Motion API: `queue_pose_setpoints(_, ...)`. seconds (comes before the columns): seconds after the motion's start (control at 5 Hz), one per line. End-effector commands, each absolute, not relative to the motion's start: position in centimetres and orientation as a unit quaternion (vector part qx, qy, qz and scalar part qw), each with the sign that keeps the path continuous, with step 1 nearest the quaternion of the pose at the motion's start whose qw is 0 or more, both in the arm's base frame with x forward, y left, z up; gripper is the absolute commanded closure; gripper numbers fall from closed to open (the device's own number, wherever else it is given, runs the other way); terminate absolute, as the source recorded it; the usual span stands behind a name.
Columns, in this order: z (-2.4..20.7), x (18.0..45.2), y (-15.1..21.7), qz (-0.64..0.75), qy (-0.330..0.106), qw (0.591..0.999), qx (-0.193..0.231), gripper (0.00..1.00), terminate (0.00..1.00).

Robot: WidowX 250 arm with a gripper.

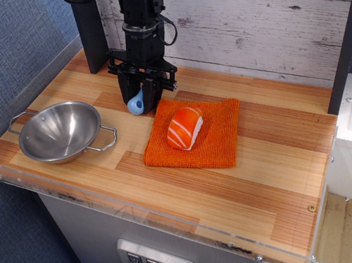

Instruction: Move the ice cream scoop to the right of the orange cloth.

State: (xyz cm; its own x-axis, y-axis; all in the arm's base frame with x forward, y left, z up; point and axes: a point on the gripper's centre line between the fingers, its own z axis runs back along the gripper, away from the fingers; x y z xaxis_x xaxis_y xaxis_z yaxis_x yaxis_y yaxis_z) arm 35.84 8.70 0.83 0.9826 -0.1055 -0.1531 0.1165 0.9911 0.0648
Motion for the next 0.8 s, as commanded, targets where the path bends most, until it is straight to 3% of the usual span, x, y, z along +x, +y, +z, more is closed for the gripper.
queue_pose_setpoints(0.0, 3.4, 35.6, 10.0, -0.046, -0.014, 0.998, 0.051, 1.00, 0.00)
queue_pose_setpoints(0.6, 9.4, 34.8, 10.5, -0.026, -0.101, 0.994, 0.033, 1.00, 0.00)
